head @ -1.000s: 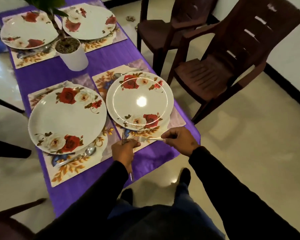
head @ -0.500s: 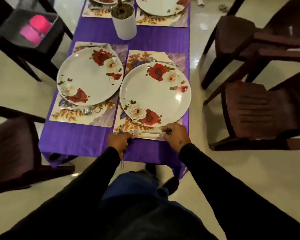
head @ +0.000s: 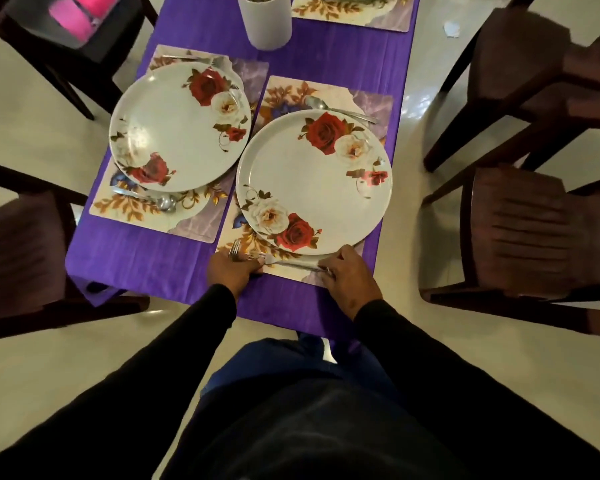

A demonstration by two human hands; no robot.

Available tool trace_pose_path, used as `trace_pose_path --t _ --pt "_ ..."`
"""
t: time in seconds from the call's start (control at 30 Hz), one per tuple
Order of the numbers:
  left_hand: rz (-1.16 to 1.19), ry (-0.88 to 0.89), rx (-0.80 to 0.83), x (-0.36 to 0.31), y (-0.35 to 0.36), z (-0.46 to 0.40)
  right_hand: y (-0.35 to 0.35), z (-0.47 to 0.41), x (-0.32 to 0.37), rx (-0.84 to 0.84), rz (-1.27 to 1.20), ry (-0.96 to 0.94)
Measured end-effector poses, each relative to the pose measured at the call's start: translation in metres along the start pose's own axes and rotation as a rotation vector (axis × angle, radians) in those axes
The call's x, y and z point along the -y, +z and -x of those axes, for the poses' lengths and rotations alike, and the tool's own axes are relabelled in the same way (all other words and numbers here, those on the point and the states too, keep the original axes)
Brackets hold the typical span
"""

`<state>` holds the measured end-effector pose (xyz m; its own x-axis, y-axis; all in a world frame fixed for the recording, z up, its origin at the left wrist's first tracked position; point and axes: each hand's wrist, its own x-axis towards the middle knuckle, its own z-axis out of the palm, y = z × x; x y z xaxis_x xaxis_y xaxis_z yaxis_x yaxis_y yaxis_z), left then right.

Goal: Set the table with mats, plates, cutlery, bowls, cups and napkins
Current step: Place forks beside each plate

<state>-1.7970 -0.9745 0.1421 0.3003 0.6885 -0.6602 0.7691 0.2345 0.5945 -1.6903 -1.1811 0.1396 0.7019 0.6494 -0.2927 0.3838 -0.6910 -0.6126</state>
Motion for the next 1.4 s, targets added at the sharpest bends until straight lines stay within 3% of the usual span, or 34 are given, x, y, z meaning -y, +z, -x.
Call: trace_pose_path --t 0.63,0.77,0.87,1.0,1.13,1.4 --pt "0.195 -0.154 -0.148 0.005 0.014 0.008 -0.013 -0.009 -0.010 0.099 -0.021 -0.082" --pt "0.229 -0.130 -0.371 -0.007 0.017 0.012 -0.021 -0.007 -0.007 0.019 -0.056 -0.079" --pt "0.179 -0.008 -0.379 -0.026 0.028 0.019 -0.037 -0.014 0.000 -0.150 -0.177 0.030" --pt "0.124 0.032 -0.314 -0.046 0.038 0.014 -0.065 -0.036 0.004 -0.337 -0.401 0.335" --pt "-0.013 0.002 -0.319 -0.055 0.036 0.008 -0.081 -0.057 -0.008 -0.266 -0.464 0.560" --pt "-0.015 -0.041 -0.300 -0.051 0.029 0.002 -0.080 -0.056 -0.009 -0.224 -0.587 0.611"
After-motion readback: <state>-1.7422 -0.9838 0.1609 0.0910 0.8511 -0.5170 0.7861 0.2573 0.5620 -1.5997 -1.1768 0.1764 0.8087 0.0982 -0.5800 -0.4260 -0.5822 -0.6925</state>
